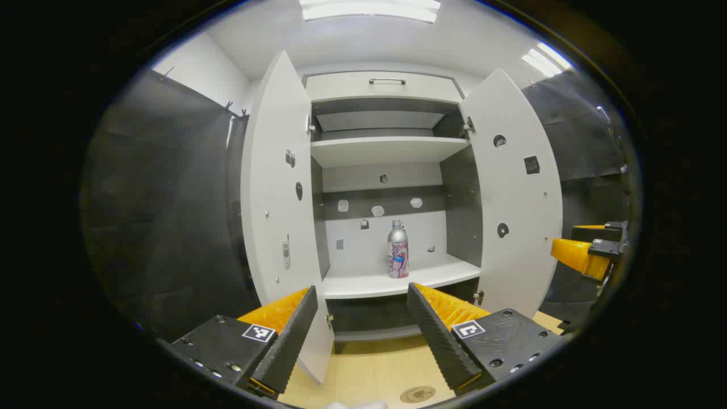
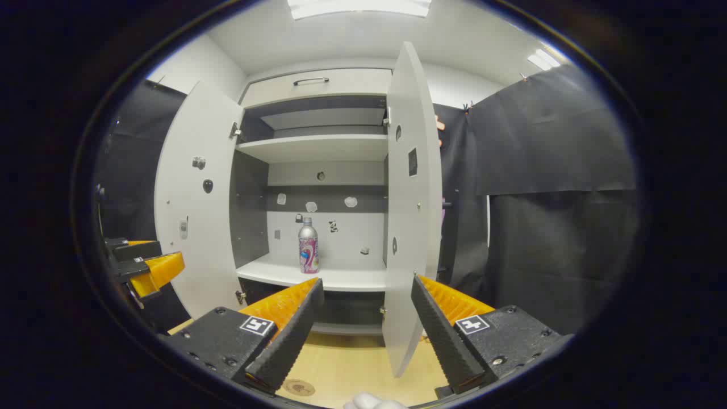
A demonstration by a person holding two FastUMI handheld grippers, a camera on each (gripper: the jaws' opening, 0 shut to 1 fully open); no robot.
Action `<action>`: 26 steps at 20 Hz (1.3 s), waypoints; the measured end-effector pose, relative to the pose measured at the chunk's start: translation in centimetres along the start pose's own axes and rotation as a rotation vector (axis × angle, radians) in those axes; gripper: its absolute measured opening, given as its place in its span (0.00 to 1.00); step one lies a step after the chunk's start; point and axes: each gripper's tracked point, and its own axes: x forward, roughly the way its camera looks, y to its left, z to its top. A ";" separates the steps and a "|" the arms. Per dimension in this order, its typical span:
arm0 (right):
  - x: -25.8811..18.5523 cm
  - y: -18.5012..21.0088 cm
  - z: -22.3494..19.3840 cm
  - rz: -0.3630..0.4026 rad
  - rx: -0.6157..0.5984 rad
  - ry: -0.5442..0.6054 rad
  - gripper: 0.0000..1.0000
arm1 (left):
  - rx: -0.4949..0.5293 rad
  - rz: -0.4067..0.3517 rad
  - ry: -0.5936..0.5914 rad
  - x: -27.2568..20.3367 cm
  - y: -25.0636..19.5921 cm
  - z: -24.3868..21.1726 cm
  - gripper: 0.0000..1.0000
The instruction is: Grasp the bottle in the cabinet with the left hand and place it on the coaster, then close the right door with the right hand and the left door with the left hand.
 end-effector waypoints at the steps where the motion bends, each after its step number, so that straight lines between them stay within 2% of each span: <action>1: 0.1 0.2 -0.1 0.004 -0.001 0.001 1.00 | 0.004 0.004 0.000 0.0 0.1 0.0 0.97; 16: -0.2 0.9 0.1 0.015 -0.014 0.002 1.00 | 0.003 0.009 0.000 -0.3 0.5 -0.1 0.97; 26: 0.5 0.8 0.2 0.009 -0.009 0.006 1.00 | 0.005 -0.009 -0.012 2.8 -0.4 0.4 0.96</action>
